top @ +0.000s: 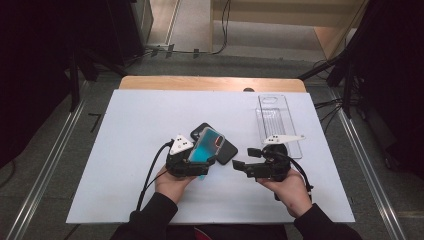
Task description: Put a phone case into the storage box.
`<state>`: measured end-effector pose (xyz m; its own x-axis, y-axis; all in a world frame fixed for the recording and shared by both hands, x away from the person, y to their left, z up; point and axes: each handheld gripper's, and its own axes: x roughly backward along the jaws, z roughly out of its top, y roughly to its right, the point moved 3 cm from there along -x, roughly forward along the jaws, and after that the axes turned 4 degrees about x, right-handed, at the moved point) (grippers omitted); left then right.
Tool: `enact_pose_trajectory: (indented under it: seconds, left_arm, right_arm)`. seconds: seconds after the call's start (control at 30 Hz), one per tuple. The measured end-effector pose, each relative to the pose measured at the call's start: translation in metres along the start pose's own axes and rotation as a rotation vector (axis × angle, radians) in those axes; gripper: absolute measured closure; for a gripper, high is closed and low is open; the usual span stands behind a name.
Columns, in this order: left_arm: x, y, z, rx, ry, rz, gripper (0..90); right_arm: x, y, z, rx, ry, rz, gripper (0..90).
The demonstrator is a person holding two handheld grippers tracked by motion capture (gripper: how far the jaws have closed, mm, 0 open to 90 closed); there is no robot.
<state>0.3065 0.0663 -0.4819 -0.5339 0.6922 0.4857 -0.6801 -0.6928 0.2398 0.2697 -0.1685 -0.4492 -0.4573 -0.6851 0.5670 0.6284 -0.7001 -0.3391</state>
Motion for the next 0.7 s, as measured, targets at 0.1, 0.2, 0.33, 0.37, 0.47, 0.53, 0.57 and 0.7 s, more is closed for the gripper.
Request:
enact_pose_trajectory:
  seconds: [0.1, 0.2, 0.33, 0.37, 0.47, 0.53, 0.57, 0.7]
  left_arm:
    - [-0.001, 0.002, -0.002, -0.021, 0.033, 0.003, 16.2]
    - [-0.002, 0.004, -0.003, -0.030, 0.047, 0.011, 16.1]
    - [-0.002, 0.005, -0.003, -0.034, 0.065, 0.001, 16.2]
    - [-0.002, 0.005, -0.003, -0.036, 0.069, -0.001, 16.2]
    - [-0.002, 0.006, -0.003, -0.029, 0.083, -0.013, 16.2]
    - [-0.001, 0.006, -0.002, -0.024, 0.091, -0.018, 16.2]
    - [-0.001, 0.007, -0.002, -0.020, 0.092, -0.021, 16.1]
    - [0.001, 0.010, -0.001, 0.005, 0.092, -0.046, 16.2]
  right_arm:
    - [-0.004, -0.003, 0.006, -0.017, 0.018, 0.018, 17.2]
    - [-0.009, -0.004, 0.013, -0.025, 0.019, 0.025, 17.2]
    - [-0.017, -0.004, 0.022, -0.039, 0.025, 0.030, 17.4]
    - [-0.019, -0.003, 0.023, -0.041, 0.025, 0.032, 17.5]
    - [-0.024, -0.003, 0.028, -0.053, 0.028, 0.041, 18.2]
    - [-0.026, -0.003, 0.031, -0.059, 0.028, 0.043, 18.8]
    - [-0.028, -0.003, 0.033, -0.064, 0.032, 0.045, 18.9]
    - [-0.034, -0.003, 0.039, -0.084, 0.038, 0.055, 21.4]
